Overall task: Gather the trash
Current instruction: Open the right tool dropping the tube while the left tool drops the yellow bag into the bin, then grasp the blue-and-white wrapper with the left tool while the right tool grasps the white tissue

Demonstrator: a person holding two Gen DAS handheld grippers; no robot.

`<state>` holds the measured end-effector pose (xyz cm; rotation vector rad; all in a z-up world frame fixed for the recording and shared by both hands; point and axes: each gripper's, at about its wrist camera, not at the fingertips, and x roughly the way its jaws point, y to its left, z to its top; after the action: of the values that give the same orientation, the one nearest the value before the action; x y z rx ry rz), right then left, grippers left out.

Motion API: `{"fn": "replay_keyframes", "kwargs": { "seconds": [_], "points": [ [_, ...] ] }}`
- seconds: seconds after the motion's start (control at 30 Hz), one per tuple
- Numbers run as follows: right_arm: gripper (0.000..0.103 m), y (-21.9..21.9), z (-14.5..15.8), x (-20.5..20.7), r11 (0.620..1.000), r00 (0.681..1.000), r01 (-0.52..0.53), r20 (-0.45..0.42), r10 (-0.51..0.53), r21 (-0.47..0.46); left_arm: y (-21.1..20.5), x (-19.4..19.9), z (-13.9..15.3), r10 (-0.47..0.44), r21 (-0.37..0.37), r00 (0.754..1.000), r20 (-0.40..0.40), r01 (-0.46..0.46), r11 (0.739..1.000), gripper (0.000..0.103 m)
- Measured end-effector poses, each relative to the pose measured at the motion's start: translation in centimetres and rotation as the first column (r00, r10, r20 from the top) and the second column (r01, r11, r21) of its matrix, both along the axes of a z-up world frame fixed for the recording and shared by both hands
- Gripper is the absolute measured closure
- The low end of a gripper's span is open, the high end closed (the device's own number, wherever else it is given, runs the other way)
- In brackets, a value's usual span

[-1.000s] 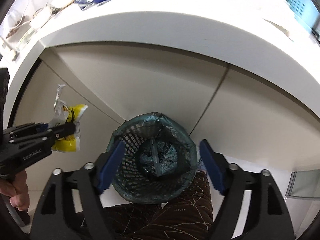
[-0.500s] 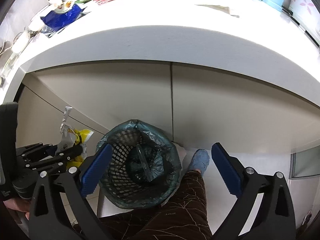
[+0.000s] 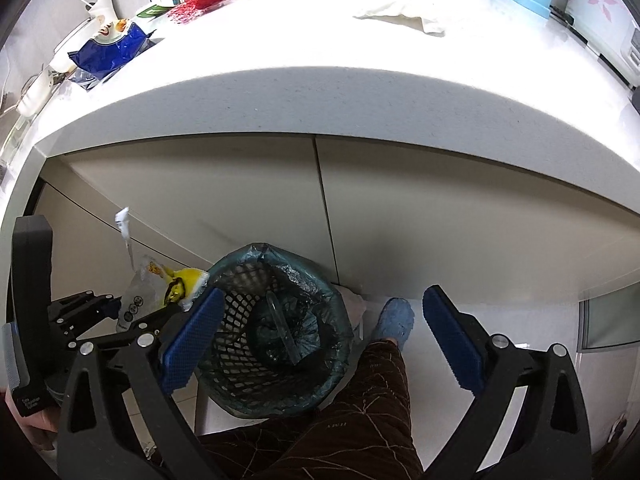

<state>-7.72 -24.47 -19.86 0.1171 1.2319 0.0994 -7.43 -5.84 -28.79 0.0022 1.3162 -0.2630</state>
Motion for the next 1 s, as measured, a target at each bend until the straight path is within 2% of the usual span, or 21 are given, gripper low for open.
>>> {"fn": "replay_keyframes", "kwargs": {
  "seconds": [0.07,0.13,0.4,0.47,0.7,1.0],
  "points": [
    [0.008,-0.1,-0.1,0.0,1.000,1.000,0.002,-0.002,-0.002,0.001,0.1,-0.2,0.3,0.004,-0.005,1.000,0.010,-0.004,1.000,0.039],
    [0.008,-0.1,-0.1,0.1,1.000,1.000,0.002,-0.003,-0.002,0.001,0.4,-0.4,0.6,0.005,-0.021,1.000,0.017,-0.005,1.000,0.039],
    [0.008,0.1,0.0,0.3,1.000,1.000,-0.001,0.008,0.001,-0.018,0.9,-0.8,2.1,0.015,0.004,0.998,0.054,-0.015,1.000,0.010],
    [0.008,0.3,0.0,0.4,1.000,1.000,-0.004,0.011,0.005,-0.022,1.1,-0.9,2.5,0.026,0.012,0.997,0.067,-0.027,1.000,0.006],
    [0.008,0.6,1.5,0.5,1.000,0.999,-0.019,0.029,0.020,-0.024,1.1,-1.1,3.8,0.053,0.015,0.995,0.086,-0.055,0.998,0.006],
    [0.008,-0.4,4.7,0.6,1.000,0.999,-0.010,0.033,0.010,-0.003,2.6,-1.2,7.6,0.108,0.019,0.989,0.104,-0.111,0.994,0.006]
  ]
}}
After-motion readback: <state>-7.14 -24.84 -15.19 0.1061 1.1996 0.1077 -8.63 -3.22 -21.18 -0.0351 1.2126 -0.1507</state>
